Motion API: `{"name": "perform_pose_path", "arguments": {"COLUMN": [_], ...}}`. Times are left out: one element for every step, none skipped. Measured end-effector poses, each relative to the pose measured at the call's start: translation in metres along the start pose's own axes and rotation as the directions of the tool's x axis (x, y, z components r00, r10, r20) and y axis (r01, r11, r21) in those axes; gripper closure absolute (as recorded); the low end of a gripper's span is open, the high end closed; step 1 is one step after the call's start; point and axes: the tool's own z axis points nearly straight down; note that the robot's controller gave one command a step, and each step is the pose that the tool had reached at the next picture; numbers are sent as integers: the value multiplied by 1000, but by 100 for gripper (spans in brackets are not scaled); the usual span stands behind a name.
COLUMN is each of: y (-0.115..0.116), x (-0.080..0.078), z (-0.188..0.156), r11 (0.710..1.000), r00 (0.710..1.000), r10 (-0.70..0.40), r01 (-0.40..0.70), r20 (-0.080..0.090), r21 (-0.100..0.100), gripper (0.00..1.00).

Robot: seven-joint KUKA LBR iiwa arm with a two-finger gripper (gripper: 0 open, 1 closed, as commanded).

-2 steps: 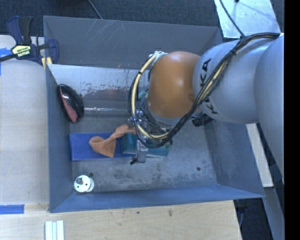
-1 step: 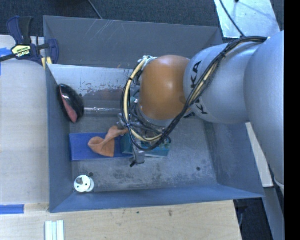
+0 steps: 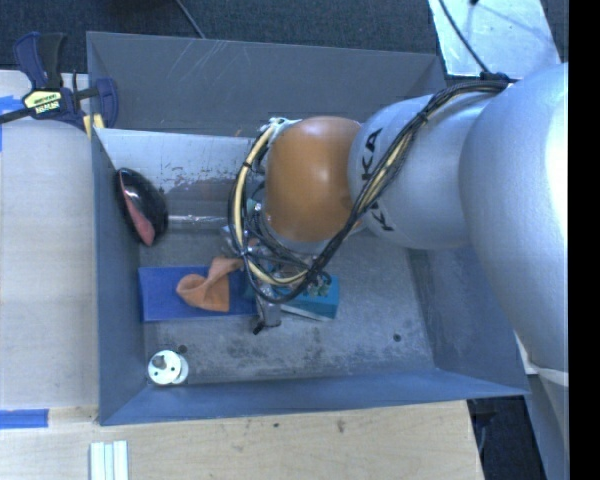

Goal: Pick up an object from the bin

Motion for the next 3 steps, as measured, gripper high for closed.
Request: {"name": "perform_pose_path", "arguments": {"y": [35,54,35], "x": [-21,-27,-21], "z": [6,7,7], "r11": [950,902,950], "r00": [949,902,950], "r10": [-314,-432,-312], "r01": [314,432,312], "r20": [-13,-12,-13], "r21": [1,-2,-2], "gripper": [0,0,100]}}
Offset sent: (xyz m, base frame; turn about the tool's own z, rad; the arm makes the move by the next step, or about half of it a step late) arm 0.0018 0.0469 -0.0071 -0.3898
